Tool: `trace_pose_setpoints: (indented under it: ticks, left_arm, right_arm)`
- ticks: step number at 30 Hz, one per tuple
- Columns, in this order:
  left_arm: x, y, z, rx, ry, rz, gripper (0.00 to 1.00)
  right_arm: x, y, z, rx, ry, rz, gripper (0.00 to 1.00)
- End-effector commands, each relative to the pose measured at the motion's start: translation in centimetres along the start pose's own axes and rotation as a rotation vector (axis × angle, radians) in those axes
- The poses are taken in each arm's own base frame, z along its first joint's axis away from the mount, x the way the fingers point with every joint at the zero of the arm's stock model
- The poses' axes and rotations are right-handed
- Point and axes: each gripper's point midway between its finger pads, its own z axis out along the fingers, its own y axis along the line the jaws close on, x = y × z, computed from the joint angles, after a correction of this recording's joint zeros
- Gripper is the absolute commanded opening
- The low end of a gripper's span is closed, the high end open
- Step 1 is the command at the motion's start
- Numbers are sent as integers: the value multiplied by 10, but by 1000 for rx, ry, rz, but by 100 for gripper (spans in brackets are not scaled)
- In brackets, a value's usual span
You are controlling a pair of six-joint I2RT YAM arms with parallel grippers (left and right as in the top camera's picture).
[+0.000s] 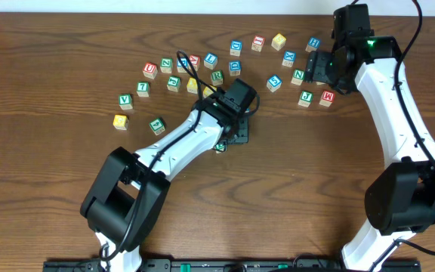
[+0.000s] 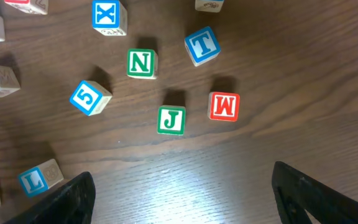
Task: Spell out ROBOT
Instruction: 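Carry the O block to the right of the B block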
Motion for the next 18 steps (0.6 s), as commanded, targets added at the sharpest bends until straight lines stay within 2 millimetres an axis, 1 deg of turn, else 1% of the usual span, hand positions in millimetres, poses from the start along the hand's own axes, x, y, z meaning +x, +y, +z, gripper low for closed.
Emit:
trace_pose_setpoints:
  ticks: [1,5,8,18]
  left_arm:
    - [-3,-5,5,2,-8,-7,28]
    - [3,-1,23,-19,22,-8,28]
    - [6,0,32,-20,40,-16,28]
    - [5,-2,33,-15,35,-15,29]
  right_arm:
    - [-9,2,-17,-17,-41,17,85]
    - [-8,2,-17,-16,-38,16,86]
    - [-8,2,-17,-16,-37,16,86]
    - [-8,3,-17,-17,-38,15,86]
